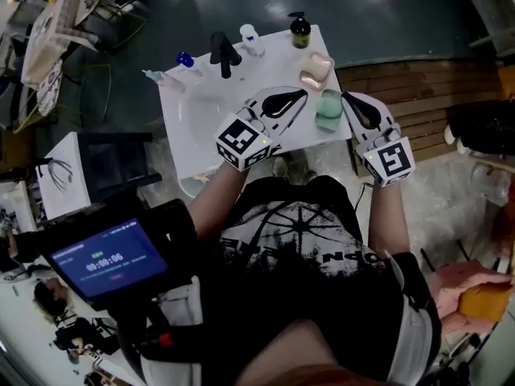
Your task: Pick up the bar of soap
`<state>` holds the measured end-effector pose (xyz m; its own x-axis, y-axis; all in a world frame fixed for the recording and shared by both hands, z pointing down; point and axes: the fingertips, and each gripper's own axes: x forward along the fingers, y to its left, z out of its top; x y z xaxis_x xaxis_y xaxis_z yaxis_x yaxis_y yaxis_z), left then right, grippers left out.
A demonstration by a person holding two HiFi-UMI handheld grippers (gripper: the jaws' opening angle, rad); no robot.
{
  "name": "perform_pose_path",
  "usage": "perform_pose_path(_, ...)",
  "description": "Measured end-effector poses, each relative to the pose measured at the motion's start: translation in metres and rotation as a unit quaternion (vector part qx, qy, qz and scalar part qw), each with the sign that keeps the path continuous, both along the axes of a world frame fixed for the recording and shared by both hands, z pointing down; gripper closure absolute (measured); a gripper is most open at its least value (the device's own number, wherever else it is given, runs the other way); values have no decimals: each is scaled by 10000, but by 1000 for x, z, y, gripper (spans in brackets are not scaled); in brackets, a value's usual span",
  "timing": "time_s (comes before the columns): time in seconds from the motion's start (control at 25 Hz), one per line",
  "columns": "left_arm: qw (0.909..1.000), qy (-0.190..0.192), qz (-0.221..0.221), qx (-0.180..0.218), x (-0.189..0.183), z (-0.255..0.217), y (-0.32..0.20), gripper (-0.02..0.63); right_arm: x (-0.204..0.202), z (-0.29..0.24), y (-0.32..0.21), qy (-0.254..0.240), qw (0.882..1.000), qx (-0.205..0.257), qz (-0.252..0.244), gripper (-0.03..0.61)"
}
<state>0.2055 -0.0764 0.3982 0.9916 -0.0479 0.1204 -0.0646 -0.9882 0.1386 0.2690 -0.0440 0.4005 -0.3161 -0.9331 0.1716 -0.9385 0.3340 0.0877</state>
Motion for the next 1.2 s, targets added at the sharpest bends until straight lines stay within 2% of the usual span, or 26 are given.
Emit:
perform_pose_path(0.24, 9997, 17, 192, -141, 1, 12, -9, 604, 0, 5, -9, 122, 9998, -26, 141, 563)
perform_pose_path(0.56, 9997, -46, -49, -252, 12, 26, -10, 604, 12, 19, -11, 194, 9992, -269, -206, 563)
perform_pose_path(0.76, 9993, -176, -143, -302, 17, 44, -5, 604, 16, 35, -9, 85, 9990, -198, -383, 561)
perform_pose_path(0.92, 9987, -292, -145, -382, 18, 54, -2, 604, 14, 51, -4, 97, 9972, -517, -540, 561)
perform_pose_path(1.04, 9973, -389, -100, -616, 19, 59, 0, 604, 12, 57, -2, 126, 9950, -722, -675, 560)
perform_pose_path(1.12, 9957, -493, -88, -780, 21, 68, 2, 604, 12, 67, 1, 171, 9929, -919, -738, 505)
perform_pose_path(1.2, 9939, -622, -66, -909, 22, 79, 5, 604, 13, 76, 4, 207, 9911, -1042, -796, 486)
